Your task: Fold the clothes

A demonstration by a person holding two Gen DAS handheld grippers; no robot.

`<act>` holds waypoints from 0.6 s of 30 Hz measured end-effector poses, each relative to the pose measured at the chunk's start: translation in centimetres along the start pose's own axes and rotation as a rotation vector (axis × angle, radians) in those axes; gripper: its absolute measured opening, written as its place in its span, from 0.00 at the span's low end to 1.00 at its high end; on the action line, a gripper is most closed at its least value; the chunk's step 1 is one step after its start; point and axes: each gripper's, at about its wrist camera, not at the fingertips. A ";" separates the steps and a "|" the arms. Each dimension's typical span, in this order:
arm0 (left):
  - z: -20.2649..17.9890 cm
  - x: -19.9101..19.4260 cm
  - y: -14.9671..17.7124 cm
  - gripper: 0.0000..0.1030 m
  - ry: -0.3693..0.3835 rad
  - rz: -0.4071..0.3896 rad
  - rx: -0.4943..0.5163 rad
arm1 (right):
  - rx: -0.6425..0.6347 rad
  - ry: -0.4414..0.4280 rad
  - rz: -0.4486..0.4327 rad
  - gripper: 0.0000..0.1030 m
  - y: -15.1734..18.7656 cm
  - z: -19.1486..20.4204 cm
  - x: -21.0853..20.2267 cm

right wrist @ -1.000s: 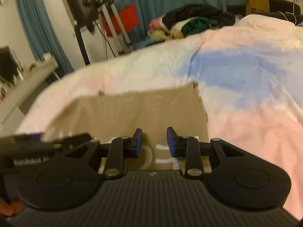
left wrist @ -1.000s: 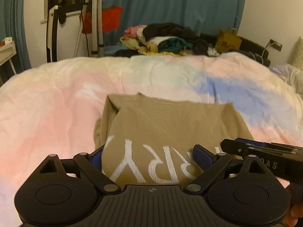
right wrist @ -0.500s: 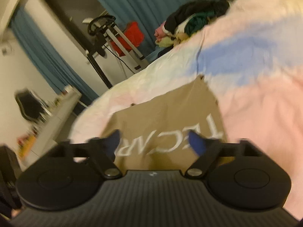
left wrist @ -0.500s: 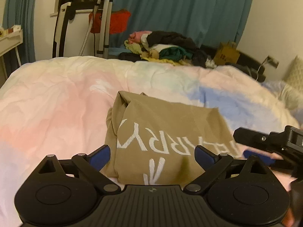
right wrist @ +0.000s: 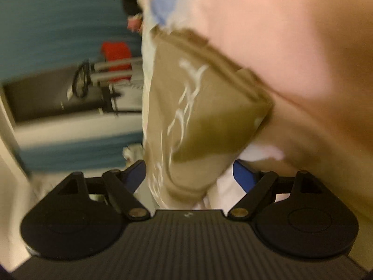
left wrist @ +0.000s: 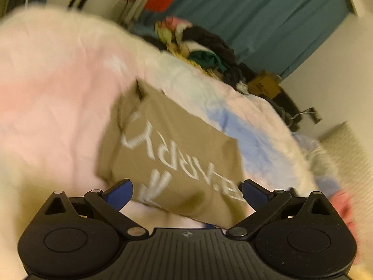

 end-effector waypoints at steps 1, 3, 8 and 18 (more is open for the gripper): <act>0.4 0.4 -0.1 0.98 0.032 0.024 -0.039 | 0.002 0.011 -0.015 0.77 -0.2 0.0 0.1; 1.2 1.3 -0.1 0.98 0.100 0.079 -0.115 | 0.005 0.035 -0.042 0.69 -0.4 0.0 0.3; 2.8 4.2 0.1 0.98 0.192 0.184 -0.257 | -0.008 0.097 -0.065 0.36 -0.4 0.0 1.0; 4.9 6.0 0.5 0.96 0.331 0.174 -0.420 | -0.187 -0.038 -0.132 0.19 0.3 5.1 -1.2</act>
Point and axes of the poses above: each gripper's, at about its wrist camera, not at the fingertips, and x roughly the way its jaws point, z to its left, y to its underside, and after that the axes turned 10 degrees about -x, right-handed
